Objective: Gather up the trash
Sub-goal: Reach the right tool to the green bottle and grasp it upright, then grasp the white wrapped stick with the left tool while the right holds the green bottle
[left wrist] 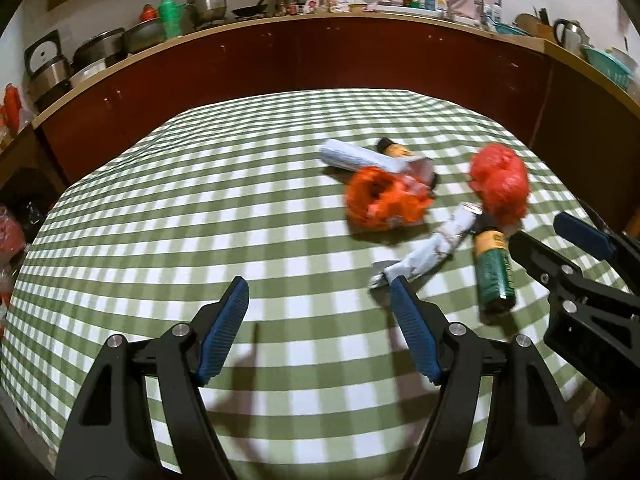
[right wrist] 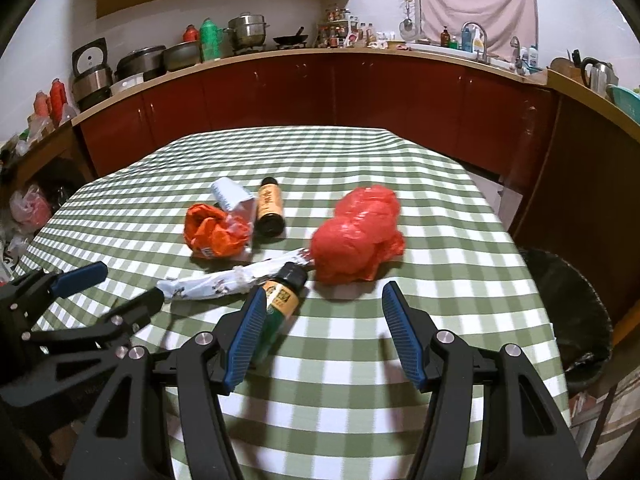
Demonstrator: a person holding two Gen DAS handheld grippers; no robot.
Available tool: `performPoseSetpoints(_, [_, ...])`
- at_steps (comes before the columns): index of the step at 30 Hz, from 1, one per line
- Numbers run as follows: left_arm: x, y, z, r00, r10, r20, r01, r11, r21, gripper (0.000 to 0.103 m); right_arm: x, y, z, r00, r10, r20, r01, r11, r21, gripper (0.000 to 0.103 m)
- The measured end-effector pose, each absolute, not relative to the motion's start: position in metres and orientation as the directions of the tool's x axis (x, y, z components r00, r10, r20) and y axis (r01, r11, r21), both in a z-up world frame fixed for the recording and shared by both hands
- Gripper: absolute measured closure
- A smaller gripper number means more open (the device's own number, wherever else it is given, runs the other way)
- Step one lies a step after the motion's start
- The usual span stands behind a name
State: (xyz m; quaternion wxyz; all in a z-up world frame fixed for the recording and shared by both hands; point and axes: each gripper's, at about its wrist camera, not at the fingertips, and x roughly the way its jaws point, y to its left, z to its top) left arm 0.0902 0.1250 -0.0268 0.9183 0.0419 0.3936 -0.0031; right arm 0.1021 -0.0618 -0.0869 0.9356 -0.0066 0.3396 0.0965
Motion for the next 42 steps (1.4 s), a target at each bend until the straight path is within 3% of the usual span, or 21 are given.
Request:
performPoseSetpoints(11, [0.095, 0.149, -0.022, 0.697, 0.033, -0.716, 0.026, 0.997, 0.072, 0.031, 0.111, -0.041, -0.095, 0.718, 0.145, -0.681, -0.180, 0.983, 0.019, 0.045])
performPoseSetpoints(18, [0.099, 0.138, -0.020, 0.700, 0.007, -0.714, 0.052, 0.997, 0.061, 0.030, 0.110, -0.042, -0.103, 0.686, 0.158, -0.710, -0.194, 0.981, 0.031, 0.078])
performPoseSetpoints(42, [0.101, 0.078, -0.025, 0.695, -0.069, -0.715, 0.148, 0.988, 0.049, 0.030, 0.088, -0.095, -0.100, 0.715, 0.133, -0.686, -0.137, 0.989, 0.050, 0.078])
